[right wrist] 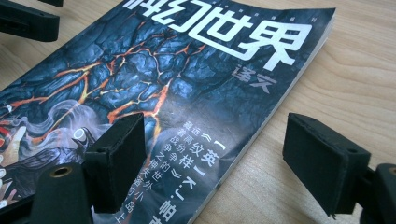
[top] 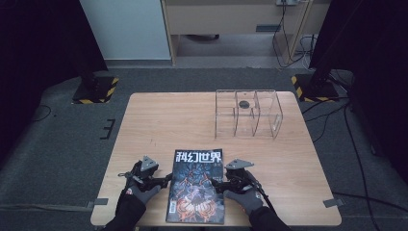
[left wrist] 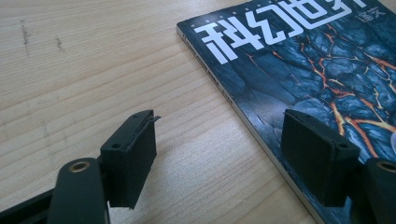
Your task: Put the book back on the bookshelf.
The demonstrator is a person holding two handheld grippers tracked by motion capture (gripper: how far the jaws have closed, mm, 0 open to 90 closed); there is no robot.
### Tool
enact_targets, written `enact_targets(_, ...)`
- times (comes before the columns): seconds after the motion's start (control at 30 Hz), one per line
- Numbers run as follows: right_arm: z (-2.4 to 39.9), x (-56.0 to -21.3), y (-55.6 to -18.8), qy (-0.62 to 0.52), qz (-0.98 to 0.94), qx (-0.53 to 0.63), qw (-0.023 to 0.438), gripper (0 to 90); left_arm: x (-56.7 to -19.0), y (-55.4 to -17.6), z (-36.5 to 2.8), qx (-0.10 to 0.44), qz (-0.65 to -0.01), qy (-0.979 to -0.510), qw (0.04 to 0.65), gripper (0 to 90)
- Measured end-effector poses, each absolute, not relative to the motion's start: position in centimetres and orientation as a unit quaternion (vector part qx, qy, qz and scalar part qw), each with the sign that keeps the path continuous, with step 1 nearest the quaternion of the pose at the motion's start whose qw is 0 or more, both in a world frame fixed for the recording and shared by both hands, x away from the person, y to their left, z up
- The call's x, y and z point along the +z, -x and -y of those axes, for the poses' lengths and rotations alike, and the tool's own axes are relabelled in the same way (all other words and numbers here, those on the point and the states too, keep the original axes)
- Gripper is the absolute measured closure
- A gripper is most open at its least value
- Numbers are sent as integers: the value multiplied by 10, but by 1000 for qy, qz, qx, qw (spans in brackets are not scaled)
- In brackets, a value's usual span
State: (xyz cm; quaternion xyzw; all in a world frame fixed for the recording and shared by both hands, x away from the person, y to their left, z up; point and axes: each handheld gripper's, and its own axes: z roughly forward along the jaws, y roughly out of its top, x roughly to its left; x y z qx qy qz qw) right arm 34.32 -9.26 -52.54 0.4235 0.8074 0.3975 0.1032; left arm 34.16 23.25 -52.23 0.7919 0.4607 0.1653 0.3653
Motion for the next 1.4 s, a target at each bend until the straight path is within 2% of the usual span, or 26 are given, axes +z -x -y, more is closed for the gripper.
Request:
enact_targets(0.63,86,-530,-342,-420,-815,389,90,235,-526,-342,-228,159,-453,-802,355,271)
enact_targets(1.4,84,-530,-342,-424,-811,394,85,237,-529,-342,-222,137,-446,-803,370,292)
